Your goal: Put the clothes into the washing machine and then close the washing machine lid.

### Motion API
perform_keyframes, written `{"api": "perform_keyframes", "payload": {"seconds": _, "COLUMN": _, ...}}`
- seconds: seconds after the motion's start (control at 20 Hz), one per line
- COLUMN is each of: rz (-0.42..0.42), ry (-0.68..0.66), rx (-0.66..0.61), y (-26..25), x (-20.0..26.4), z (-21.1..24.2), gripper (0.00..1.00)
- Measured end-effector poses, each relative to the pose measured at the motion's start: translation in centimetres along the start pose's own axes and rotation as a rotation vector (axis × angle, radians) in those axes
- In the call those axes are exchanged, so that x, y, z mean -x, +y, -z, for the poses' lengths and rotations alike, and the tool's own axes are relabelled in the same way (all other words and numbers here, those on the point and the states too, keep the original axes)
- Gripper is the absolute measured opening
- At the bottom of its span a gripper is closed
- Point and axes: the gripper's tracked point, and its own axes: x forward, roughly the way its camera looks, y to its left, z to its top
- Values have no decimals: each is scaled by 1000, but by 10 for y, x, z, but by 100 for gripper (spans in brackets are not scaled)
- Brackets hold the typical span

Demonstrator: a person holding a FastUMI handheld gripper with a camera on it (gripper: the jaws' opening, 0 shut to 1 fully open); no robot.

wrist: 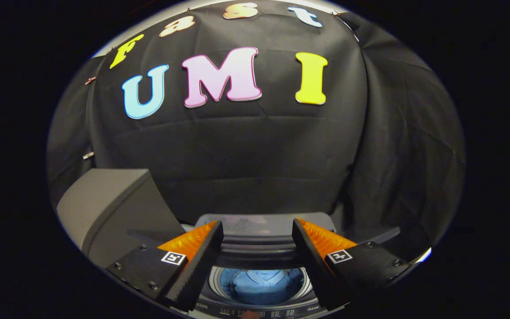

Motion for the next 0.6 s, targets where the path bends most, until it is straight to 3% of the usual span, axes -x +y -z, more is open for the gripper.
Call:
{"api": "perform_keyframes", "payload": {"seconds": 0.35, "rz": 34, "ry": 136, "rx": -13, "y": -18, "x": 1, "z": 104, "gripper": 99}}
{"api": "perform_keyframes", "payload": {"seconds": 0.6, "rz": 35, "ry": 196, "rx": 13, "y": -6, "x": 8, "z": 138, "gripper": 99}}
